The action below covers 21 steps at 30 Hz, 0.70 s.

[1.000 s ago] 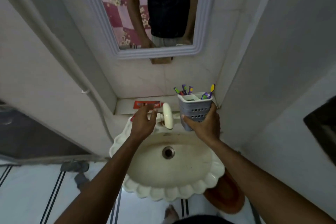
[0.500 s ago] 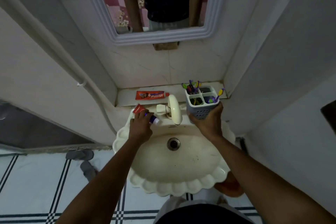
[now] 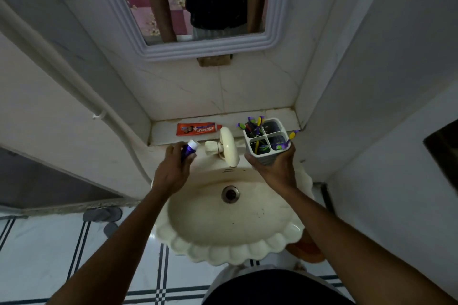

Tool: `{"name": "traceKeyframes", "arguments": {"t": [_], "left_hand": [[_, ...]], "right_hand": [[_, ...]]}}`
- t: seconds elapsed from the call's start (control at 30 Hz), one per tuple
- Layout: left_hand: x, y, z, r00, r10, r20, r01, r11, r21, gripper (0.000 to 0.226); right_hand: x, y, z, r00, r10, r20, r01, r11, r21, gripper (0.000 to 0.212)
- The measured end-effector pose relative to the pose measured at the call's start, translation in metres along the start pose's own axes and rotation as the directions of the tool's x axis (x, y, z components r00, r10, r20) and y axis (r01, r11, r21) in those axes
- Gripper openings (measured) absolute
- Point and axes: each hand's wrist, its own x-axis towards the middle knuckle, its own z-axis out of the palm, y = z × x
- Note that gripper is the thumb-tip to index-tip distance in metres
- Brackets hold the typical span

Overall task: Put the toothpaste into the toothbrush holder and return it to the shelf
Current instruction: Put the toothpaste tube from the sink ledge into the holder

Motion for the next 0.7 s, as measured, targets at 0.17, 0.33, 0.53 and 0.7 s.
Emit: {"name": "traceKeyframes", "arguments": {"t": [0.17,0.33,0.53,0.7], "left_hand": [[-0.004,0.081,-0.064,0.992,-0.104,-0.076,0.060,0.893,-0.447,0.047],[0.018,0.165,-0.101,0.997,0.076,0.017,-0.059,0.877,-0.478,0.051],[0.048,0.227,-0.088,0.913,0.343,0.221,-0.338,0.939,-0.060,0.063],[0.062,0.254,-0.060,0.887,0.385,0.255,-0.458,0.800,0.387,0.038]], "right_hand": [[-0.003,-0.005,-0.006,1.000,0.012,0.001,-0.012,1.000,0.004,0.140],[-0.005,-0.012,-0.013,0.999,0.003,0.038,-0.004,1.000,0.008,0.120],[-0.003,-0.013,-0.022,0.999,0.021,0.048,-0.022,0.999,0.026,0.116],[-0.005,-0.016,-0.023,0.996,0.045,0.072,-0.047,0.998,0.033,0.119]]}}
